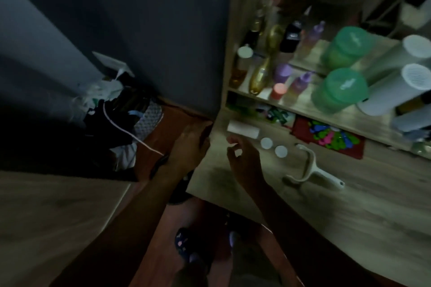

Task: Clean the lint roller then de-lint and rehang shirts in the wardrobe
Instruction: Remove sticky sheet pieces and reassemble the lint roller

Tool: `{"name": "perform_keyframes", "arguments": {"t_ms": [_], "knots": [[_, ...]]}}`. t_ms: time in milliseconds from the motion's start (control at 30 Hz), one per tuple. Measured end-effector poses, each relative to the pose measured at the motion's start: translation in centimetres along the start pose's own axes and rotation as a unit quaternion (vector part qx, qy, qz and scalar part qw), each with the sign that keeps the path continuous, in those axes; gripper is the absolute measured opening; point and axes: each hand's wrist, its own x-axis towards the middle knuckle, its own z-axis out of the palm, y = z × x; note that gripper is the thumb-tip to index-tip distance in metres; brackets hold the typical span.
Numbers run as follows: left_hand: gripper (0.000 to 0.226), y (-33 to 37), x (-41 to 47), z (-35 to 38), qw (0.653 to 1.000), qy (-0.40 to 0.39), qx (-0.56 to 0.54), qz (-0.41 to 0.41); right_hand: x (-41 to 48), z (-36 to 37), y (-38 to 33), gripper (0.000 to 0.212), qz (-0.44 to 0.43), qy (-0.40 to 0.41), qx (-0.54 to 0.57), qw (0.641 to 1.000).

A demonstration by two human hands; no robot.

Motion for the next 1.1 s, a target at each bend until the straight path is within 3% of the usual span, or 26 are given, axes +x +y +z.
{"name": "perform_keyframes", "arguments": {"t_ms": [133, 200, 333, 533, 600, 700, 767, 833, 900, 967, 1100], "knots": [[0.057, 2.6, 3.3, 5.8, 0.989, -0.051, 0.062, 0.121, 0.5, -4.2, 5.2, 0.026, 0.016, 0.111, -0.062, 0.992], [0.067, 3.7, 4.9, 7.8, 0.979, -0.083, 0.107, 0.151, 0.9, -5.8, 6.7, 0.027, 0.019, 0.123, -0.08, 0.989], [0.07, 5.2, 7.3, 10.6, 0.965, -0.125, 0.172, 0.151, 2.4, -7.2, 9.1, 0.02, 0.041, 0.076, -0.161, 0.983], [0.052, 5.2, 8.1, 12.3, 0.935, -0.132, 0.305, 0.127, 4.2, -6.3, 10.3, 0.041, 0.111, -0.027, -0.128, 0.985], [0.049, 5.2, 7.9, 12.0, 0.94, -0.126, 0.296, 0.112, 4.7, -6.4, 9.7, 0.039, 0.124, -0.051, -0.116, 0.984], [0.059, 4.5, 7.4, 11.4, 0.961, -0.123, 0.227, 0.097, 5.3, -5.6, 10.6, 0.048, 0.118, 0.008, -0.107, 0.987], [0.064, 4.0, 6.6, 10.9, 0.977, -0.114, 0.159, 0.079, 5.7, -6.0, 10.7, 0.043, 0.132, 0.005, -0.083, 0.988], [0.07, 4.3, 5.6, 10.1, 0.986, -0.121, 0.096, 0.064, 5.9, -6.7, 9.3, 0.035, 0.162, -0.02, 0.024, 0.986], [0.071, 5.1, 4.6, 9.2, 0.989, -0.119, 0.052, 0.072, 5.8, -7.1, 7.6, 0.026, 0.201, 0.056, 0.154, 0.966], [0.07, 6.2, 3.6, 8.1, 0.991, -0.098, 0.044, 0.081, 5.3, -7.9, 6.3, 0.015, 0.182, 0.109, 0.176, 0.961], [0.073, 7.5, 2.2, 6.0, 0.995, -0.076, 0.023, 0.062, 4.2, -10.4, 5.2, 0.013, 0.093, -0.011, 0.231, 0.968]]}}
